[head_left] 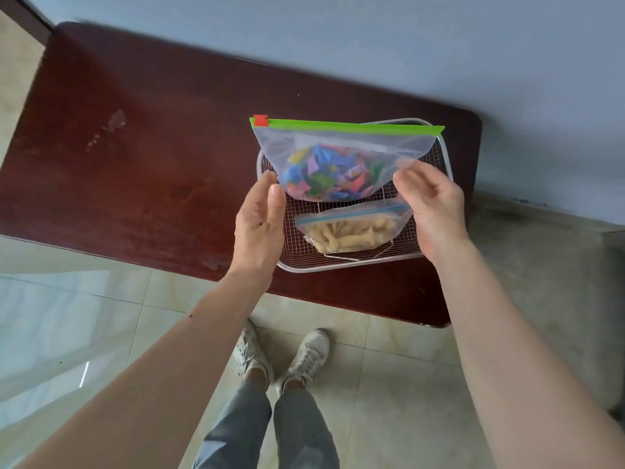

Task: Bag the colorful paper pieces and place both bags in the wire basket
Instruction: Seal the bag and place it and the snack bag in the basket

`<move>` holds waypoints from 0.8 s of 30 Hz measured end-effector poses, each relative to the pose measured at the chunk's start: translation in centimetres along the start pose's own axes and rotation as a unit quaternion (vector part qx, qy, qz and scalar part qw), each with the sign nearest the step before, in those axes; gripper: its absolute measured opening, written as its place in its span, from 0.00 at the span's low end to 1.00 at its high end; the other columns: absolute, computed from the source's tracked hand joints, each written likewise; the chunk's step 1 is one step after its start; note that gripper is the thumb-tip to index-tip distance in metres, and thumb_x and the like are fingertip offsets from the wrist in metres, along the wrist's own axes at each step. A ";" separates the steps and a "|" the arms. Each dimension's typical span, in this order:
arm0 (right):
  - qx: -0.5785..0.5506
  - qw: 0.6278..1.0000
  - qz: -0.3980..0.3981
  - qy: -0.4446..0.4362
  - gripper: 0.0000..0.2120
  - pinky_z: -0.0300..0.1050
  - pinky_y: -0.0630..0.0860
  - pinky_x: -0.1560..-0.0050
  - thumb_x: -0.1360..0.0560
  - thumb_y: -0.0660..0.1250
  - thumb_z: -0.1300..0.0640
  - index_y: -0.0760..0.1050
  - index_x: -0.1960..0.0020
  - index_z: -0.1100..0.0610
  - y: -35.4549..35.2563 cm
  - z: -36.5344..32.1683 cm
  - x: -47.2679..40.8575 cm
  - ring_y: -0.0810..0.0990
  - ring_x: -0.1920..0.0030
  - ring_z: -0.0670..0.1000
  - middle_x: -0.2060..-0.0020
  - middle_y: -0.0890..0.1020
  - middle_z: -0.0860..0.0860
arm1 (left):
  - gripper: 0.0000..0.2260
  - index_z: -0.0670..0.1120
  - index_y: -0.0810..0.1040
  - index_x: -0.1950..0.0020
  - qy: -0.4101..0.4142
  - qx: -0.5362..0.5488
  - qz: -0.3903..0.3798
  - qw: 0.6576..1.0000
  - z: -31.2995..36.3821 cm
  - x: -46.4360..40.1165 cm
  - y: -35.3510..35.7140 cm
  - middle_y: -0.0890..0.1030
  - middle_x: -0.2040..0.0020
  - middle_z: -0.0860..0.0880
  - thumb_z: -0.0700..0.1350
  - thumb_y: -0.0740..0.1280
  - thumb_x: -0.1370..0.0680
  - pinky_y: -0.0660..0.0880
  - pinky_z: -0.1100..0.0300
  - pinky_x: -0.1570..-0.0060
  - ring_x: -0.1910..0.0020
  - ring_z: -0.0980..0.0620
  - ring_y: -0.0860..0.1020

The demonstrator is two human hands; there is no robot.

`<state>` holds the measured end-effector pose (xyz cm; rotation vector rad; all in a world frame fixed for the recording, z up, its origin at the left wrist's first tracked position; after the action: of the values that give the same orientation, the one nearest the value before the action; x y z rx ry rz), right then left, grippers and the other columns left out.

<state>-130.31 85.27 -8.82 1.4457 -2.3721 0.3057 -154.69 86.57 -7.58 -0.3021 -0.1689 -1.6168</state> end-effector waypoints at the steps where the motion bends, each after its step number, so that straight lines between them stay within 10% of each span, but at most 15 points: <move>1: 0.004 1.000 0.005 -0.002 0.11 0.37 0.79 0.48 0.27 0.72 0.64 0.80 0.45 0.58 0.2 0.0 -0.2 0.83 0.53 0.39 0.56 0.86 0.44 | 0.14 0.53 0.75 0.35 0.011 0.001 -0.025 1.000 0.3 -0.1 0.4 0.80 0.38 0.54 0.50 0.54 0.16 0.72 0.52 0.33 0.35 0.56 0.76; 17: 0.009 0.999 0.026 -0.041 0.05 0.38 0.77 0.49 0.25 0.71 0.63 0.81 0.51 0.55 -0.8 -0.5 0.2 0.82 0.57 0.39 0.63 0.85 0.42 | 0.17 0.49 0.78 0.37 0.019 0.035 -0.052 0.998 0.1 1.0 1.9 0.82 0.42 0.54 0.51 0.53 0.16 0.72 0.66 0.41 0.38 0.58 0.78; 24: 0.052 0.992 0.095 -0.061 0.16 0.39 0.75 0.37 0.28 0.73 0.64 0.80 0.42 0.54 -3.7 0.3 2.6 0.80 0.40 0.43 0.44 0.83 0.48 | 0.22 0.46 0.65 0.25 -0.023 -0.041 0.119 0.992 -1.8 3.4 -1.2 0.71 0.26 0.51 0.52 0.55 0.17 0.65 0.65 0.29 0.28 0.59 0.68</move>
<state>-128.21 81.38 -8.00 1.3179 -2.6366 0.4053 -156.20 82.87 -8.19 -0.4067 -0.0976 -1.3838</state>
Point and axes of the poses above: each hand's wrist, its own x-axis away from the middle knuckle, its own y-axis out of the palm, z = x × y, the point moved 5 cm from there along -x, towards the middle knuckle
